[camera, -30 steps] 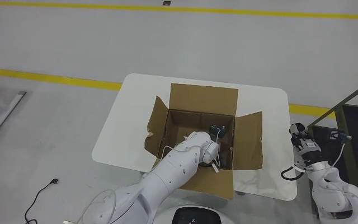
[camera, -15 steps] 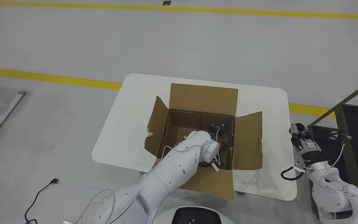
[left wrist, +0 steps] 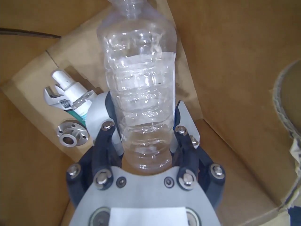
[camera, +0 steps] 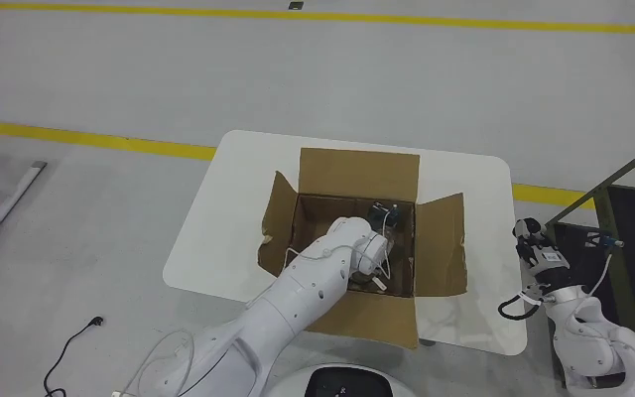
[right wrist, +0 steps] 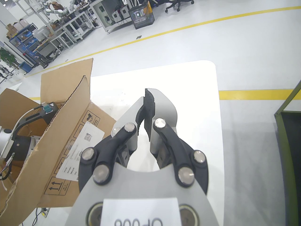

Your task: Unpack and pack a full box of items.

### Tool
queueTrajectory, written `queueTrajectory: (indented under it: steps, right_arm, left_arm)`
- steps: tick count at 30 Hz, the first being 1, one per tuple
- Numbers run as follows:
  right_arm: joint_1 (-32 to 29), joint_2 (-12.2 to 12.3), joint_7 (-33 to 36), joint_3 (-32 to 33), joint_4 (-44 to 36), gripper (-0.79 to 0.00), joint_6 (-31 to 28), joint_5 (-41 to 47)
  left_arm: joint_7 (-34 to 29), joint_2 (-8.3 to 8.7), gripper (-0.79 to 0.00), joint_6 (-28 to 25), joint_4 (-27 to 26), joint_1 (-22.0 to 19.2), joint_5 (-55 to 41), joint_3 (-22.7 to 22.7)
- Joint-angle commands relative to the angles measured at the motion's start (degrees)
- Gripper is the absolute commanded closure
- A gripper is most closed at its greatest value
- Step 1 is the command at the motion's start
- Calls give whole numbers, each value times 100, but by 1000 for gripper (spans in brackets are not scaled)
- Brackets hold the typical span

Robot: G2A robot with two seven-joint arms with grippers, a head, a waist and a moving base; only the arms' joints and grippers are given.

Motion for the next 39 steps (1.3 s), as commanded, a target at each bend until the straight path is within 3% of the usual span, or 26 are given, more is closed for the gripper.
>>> queueTrajectory:
  steps: [1,13,21,33,39]
  right_arm:
    - [0,0,0,0,0,0,0,0]
    - [3,-2,-5,-2,-3,0,0,29]
    - [88,-20,440,92,-182,0,-338,868]
    - [154,-45,1278,315,-362,0,-269,2525]
    - [150,-25,1792,365,-322,0,-421,2755]
  left_arm:
    - [-41,29,0,4,-117,25,20,-65]
    - [-291,214,0,35,-738,233,283,-440]
    - [-475,327,0,103,-1170,418,532,-645]
    - [-836,498,0,130,-1894,717,845,-1009]
    - [-906,567,0,83,-2157,873,932,-1178]
